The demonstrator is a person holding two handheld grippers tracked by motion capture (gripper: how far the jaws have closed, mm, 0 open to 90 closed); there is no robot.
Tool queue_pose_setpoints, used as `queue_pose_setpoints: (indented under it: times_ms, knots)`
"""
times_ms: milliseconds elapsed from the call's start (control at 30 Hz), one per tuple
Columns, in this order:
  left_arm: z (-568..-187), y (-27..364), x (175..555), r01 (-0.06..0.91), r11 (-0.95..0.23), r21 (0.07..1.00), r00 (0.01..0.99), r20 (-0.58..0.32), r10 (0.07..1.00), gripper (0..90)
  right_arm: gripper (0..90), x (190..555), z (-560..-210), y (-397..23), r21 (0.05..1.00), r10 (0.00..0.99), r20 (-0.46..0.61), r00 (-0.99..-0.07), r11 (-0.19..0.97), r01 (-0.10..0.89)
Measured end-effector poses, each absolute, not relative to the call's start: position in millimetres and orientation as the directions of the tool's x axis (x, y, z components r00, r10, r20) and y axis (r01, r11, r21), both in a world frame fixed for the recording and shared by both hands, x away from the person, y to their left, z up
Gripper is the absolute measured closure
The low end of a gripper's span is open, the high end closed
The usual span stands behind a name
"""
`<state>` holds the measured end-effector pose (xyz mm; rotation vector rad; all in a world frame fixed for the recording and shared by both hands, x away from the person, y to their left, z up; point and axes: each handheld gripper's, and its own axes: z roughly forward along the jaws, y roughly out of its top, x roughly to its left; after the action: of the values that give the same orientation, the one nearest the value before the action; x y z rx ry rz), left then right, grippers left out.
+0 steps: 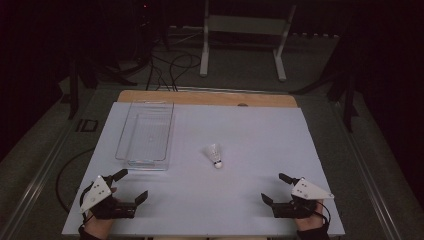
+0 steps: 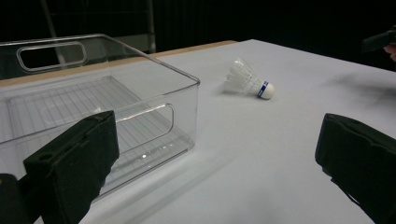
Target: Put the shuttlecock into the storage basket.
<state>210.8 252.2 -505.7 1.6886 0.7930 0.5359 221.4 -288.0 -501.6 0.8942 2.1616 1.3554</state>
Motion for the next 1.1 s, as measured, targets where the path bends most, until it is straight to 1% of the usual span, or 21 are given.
queue_pose_setpoints:
  times_ms: [267,300,467,633,867,1033,1100]
  knots:
    - [-505.7,252.8,210.5,0.225,-0.133,0.965,0.673,-0.055,0.738,0.3,8.1,220.8,-500.6,-286.7,0.905,0.725,-0.039,-0.688,0.317,0.283]
    - [-505.9,252.4,210.7,0.226,-0.132,0.965,0.675,-0.057,0.736,0.3,8.1,220.5,-500.3,-286.4,0.905,0.735,-0.056,-0.676,0.324,0.277]
    - [-505.9,252.0,210.7,0.226,-0.138,0.964,0.679,-0.054,0.732,0.2,8.1,221.6,-501.2,-287.2,0.903,0.732,-0.039,-0.68,0.317,0.29]
    - [-506.2,251.8,210.9,0.227,-0.136,0.964,0.679,-0.056,0.732,0.3,8.0,220.9,-500.9,-285.8,0.901,0.734,-0.049,-0.677,0.325,0.288]
    - [-506.4,251.5,210.9,0.229,-0.137,0.964,0.68,-0.057,0.731,0.3,8.1,221.0,-500.3,-285.7,0.892,0.731,-0.029,-0.682,0.327,0.313]
    - [-506.6,252.0,211.1,0.233,-0.137,0.963,0.678,-0.06,0.733,0.3,8.1,220.2,-498.0,-286.6,0.893,0.745,-0.054,-0.665,0.334,0.303]
    - [-506.8,251.7,211.3,0.234,-0.138,0.962,0.679,-0.061,0.732,0.3,8.0,219.8,-496.7,-286.8,0.89,0.748,-0.048,-0.661,0.332,0.312]
